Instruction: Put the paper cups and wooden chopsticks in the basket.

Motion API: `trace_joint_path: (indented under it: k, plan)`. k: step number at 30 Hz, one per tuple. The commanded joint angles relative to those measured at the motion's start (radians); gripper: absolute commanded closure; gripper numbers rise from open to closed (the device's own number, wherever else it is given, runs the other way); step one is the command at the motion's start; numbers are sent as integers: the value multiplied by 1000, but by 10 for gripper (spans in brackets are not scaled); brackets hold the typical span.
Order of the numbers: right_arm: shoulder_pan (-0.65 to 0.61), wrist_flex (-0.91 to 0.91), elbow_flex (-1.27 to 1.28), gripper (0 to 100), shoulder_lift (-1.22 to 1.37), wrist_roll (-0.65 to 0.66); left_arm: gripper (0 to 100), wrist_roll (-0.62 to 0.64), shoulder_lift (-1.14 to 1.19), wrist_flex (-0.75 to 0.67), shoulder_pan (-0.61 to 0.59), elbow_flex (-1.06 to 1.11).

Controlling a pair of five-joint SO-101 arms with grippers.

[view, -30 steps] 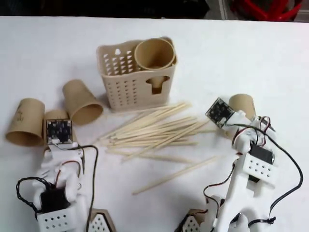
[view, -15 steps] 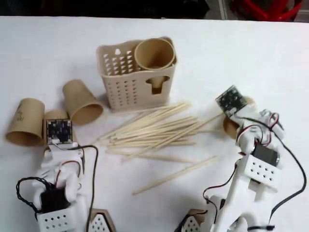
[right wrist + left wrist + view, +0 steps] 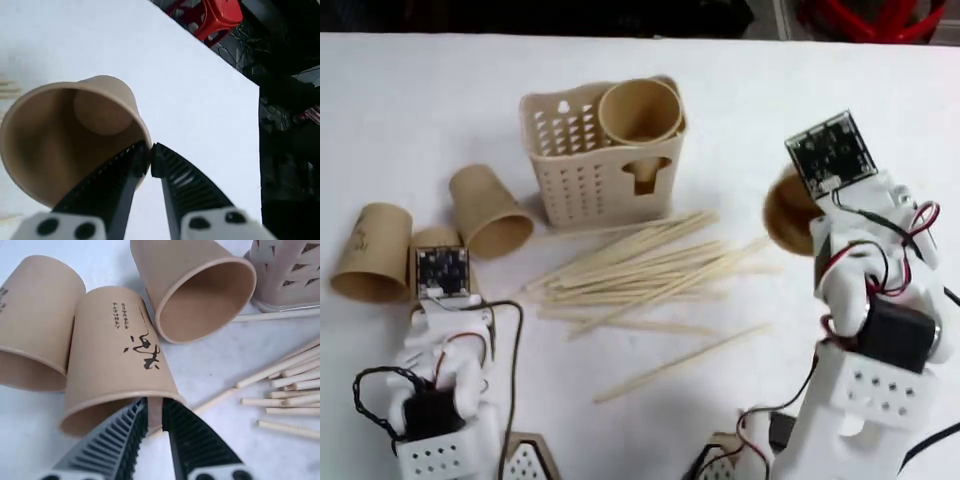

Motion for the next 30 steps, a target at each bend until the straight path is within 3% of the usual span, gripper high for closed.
trace_joint_path:
  k: [1, 8, 18, 30]
  plan:
    - [-84, 93, -181, 979, -24, -86, 924, -9, -8, -18, -5, -8]
    - [-252, 229, -428, 975, 18, -247, 924, -9, -8, -18, -5, -8]
    - [-443, 429, -976, 975, 450, -410, 924, -9, -8, -18, -5, -8]
    - [-515, 463, -1369, 975, 895, -503, 924, -9, -8, -18, -5, -8]
